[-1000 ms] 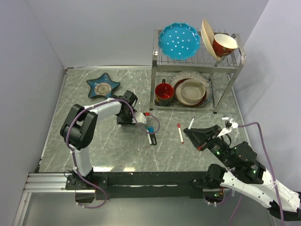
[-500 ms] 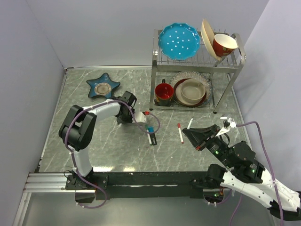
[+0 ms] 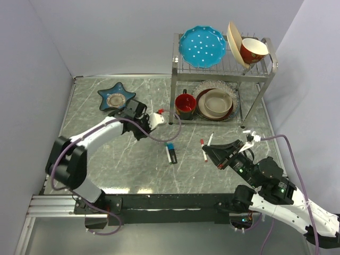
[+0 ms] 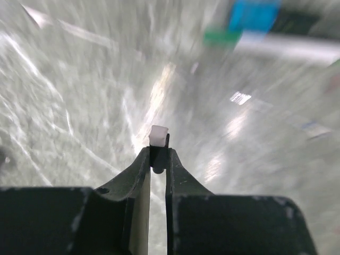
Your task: Insert the pens into the pen caps
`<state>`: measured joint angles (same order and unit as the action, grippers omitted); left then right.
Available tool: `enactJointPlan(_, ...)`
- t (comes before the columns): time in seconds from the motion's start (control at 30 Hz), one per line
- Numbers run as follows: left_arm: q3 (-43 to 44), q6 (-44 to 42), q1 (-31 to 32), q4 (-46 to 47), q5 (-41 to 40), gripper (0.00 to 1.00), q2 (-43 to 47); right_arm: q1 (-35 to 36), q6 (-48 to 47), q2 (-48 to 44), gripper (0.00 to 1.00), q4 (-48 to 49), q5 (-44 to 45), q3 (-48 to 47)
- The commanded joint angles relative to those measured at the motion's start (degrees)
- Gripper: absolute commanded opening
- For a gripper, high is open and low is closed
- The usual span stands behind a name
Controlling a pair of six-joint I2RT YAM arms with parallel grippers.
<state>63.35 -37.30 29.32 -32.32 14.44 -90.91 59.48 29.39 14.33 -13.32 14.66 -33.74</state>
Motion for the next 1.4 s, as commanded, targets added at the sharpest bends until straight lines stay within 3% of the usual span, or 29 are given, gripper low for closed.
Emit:
enactJointPlan(0.0,-0.75,13.82,0.21,4.96,15.07,0.01,8.98,0.11,0.41,2.10,0.00,2.51,-2.78,-0.02)
enactJointPlan(0.1,-8.73,21.89,0.30,17.07,23.43,0.01,19.25,0.19,-0.03,4.74,0.00,3.56,-6.99,-0.71)
enactJointPlan(0.17,-13.67,31.73,0.12,26.11,25.72,0.01,28.04,0.28,-0.38,7.36,0.00,4.26,-9.28,-1.24)
enactJointPlan(0.2,-18.22,35.59,0.21,34.86,26.43,0.01,30.60,0.28,-0.64,8.25,0.00,4.97,-10.42,-1.33)
enactJointPlan(0.23,-20.00,43.81,0.12,39.21,27.65,0.01,34.97,0.28,-0.73,9.13,0.00,5.76,-12.70,-1.33)
enactJointPlan(0.3,-23.34,51.06,0.30,47.73,28.71,0.01,38.43,0.28,-0.03,11.86,0.00,8.83,-14.47,-0.90)
enactJointPlan(0.4,-27.99,70.88,0.56,59.51,28.20,0.01,43.35,0.63,0.32,16.77,0.00,13.23,-18.69,-0.72)
enactJointPlan(0.43,-29.15,74.79,0.65,66.87,27.23,0.01,45.37,0.98,0.23,18.09,0.00,15.58,-19.57,-0.89)
enactJointPlan(0.53,-32.76,87.28,1.53,75.44,20.65,0.01,48.37,2.12,-0.55,23.01,0.00,18.94,-21.16,-2.21)
enactJointPlan(0.8,-34.79,100.74,2.23,80.73,17.82,0.01,48.73,3.88,-1.35,32.60,0.00,27.02,-24.15,-4.58)
enactJointPlan(1.37,-33.03,96.89,3.11,64.93,15.71,0.01,52.77,6.08,-1.70,37.62,0.00,28.53,-24.50,-8.54)
